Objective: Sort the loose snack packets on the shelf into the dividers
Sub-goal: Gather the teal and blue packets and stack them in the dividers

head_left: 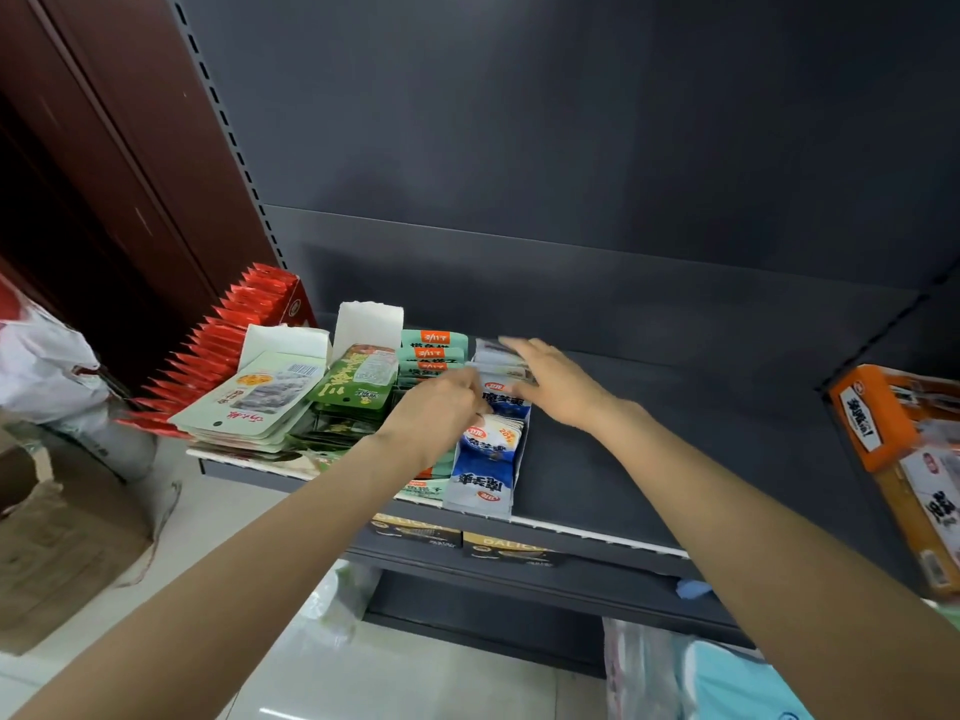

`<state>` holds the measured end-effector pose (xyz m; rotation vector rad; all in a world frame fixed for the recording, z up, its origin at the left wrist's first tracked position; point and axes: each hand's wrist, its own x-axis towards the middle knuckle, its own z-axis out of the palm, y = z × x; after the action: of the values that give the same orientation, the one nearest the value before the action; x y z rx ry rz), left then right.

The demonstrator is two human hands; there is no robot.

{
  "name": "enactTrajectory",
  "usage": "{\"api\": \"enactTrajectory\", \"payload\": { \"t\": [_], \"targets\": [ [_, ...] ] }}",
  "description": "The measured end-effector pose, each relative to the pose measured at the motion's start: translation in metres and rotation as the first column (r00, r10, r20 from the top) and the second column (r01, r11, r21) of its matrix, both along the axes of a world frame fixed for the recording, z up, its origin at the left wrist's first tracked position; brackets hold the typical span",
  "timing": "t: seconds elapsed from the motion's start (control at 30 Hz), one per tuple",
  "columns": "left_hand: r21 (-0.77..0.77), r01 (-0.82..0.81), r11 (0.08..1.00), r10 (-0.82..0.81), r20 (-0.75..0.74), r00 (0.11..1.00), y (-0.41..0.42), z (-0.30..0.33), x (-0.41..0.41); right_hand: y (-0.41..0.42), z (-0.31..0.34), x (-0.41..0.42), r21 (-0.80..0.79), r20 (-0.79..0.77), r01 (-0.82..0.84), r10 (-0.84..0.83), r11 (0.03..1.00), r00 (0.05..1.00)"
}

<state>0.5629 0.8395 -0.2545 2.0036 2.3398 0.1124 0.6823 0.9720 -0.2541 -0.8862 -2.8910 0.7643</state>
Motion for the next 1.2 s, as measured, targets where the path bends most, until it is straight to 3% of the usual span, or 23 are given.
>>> {"api": "enactTrajectory", "payload": {
  "t": [0.07,0.13,0.3,0.37,0.43,0.53,0.6,0.7,0.8,0.9,0.97,1.03,1.1,1.17,1.2],
  "targets": [
    [0.078,-0.081,0.994,0.075,0.078,0.994,-0.003,-0.003,0.002,-0.006,-0.001,0.003,-0.02,-0.194,0.058,-0.061,0.998,0.979],
    [0.057,-0.06,0.997,0.059,0.016,0.998,-0.005,-0.004,0.004,-0.009,-0.006,0.003,0.007,-0.229,0.061,-0.058,0.998,0.972],
    [-0.015,-0.017,1.0,0.02,0.174,0.985,0.0,0.01,0.004,-0.006,-0.02,-0.004,0.1,0.012,-0.004,0.003,0.995,1.0],
    [-0.022,-0.012,1.0,0.015,0.162,0.987,0.001,0.012,0.005,-0.006,-0.017,-0.009,0.079,0.039,0.005,-0.008,0.997,0.999],
    [0.028,0.003,1.0,-0.007,0.126,0.992,0.001,0.01,0.004,-0.009,-0.01,-0.009,-0.025,-0.033,0.036,-0.036,0.999,0.999],
    [0.08,-0.043,0.996,0.037,0.067,0.997,-0.002,0.006,0.001,-0.019,-0.002,0.004,-0.25,-0.27,0.108,-0.177,0.962,0.946],
    [0.086,-0.05,0.995,0.047,0.037,0.998,-0.003,0.007,0.001,-0.026,0.003,0.017,-0.317,-0.291,0.065,-0.163,0.946,0.943],
    [0.092,-0.055,0.994,0.053,0.025,0.998,-0.005,0.008,0.004,-0.03,0.003,0.03,-0.137,-0.117,-0.018,0.002,0.99,0.993],
    [0.178,-0.061,0.982,0.048,0.074,0.996,-0.01,0.006,0.006,-0.033,0.001,0.031,0.014,-0.119,-0.015,0.016,1.0,0.993],
    [0.383,0.146,0.912,-0.143,-0.036,0.989,-0.021,0.006,0.008,-0.035,0.001,0.029,0.07,-0.124,-0.017,0.026,0.997,0.992],
    [0.434,0.331,0.838,-0.305,-0.13,0.943,-0.032,0.0,0.007,-0.034,-0.001,0.029,0.102,-0.119,-0.023,0.035,0.995,0.992],
    [0.33,0.425,0.843,-0.416,-0.101,0.904,-0.042,-0.008,0.006,-0.033,-0.002,0.029,0.108,-0.116,-0.018,0.031,0.994,0.993],
    [0.037,0.431,0.902,-0.43,-0.023,0.903,-0.048,-0.014,0.009,-0.032,-0.003,0.028,0.101,-0.114,-0.008,0.02,0.995,0.993],
    [-0.279,0.353,0.893,-0.389,-0.086,0.917,-0.047,-0.019,0.014,-0.032,-0.004,0.027,0.1,-0.108,-0.001,0.012,0.995,0.994],
    [-0.356,0.313,0.88,-0.38,-0.134,0.915,-0.045,-0.02,0.017,-0.031,-0.004,0.026,0.099,-0.108,0.003,0.008,0.995,0.994]
  ]
}}
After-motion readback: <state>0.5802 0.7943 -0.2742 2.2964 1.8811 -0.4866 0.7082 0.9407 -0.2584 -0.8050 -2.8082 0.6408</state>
